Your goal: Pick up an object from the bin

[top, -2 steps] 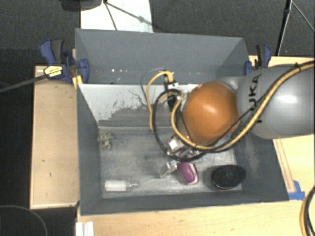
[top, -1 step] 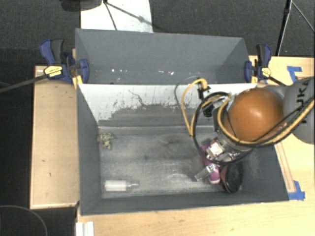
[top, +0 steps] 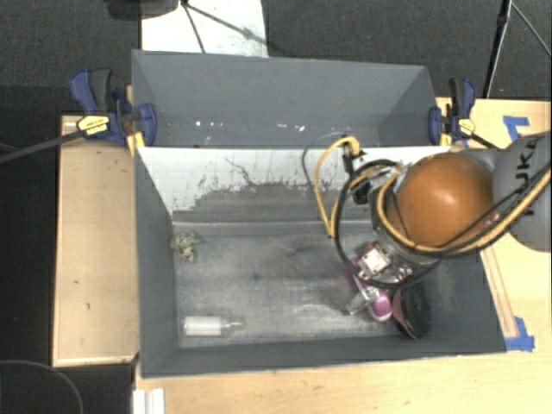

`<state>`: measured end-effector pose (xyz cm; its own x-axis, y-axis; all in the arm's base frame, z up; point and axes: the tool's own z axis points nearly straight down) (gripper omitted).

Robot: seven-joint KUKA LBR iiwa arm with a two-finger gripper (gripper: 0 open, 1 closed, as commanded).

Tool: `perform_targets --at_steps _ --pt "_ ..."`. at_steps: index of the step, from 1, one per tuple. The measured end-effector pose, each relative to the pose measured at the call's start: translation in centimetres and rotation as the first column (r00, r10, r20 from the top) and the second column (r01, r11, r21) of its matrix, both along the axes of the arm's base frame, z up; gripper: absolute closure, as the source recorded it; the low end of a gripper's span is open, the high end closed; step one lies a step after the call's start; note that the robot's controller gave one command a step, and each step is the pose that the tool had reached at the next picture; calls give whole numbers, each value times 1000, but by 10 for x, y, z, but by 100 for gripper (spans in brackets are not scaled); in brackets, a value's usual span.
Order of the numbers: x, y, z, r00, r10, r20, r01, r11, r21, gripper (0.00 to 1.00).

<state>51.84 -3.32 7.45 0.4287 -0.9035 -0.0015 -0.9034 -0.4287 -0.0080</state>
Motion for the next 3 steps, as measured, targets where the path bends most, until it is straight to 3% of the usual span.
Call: perform_targets --at_steps 1,2,3 --pt "24 -24 18 999 43 -2 -43 999 0 100" --pt "-1 -93 54 995 104 6 -104 995 0 100" --pt "-15 -42 145 995 97 -1 -97 995 -4 100"
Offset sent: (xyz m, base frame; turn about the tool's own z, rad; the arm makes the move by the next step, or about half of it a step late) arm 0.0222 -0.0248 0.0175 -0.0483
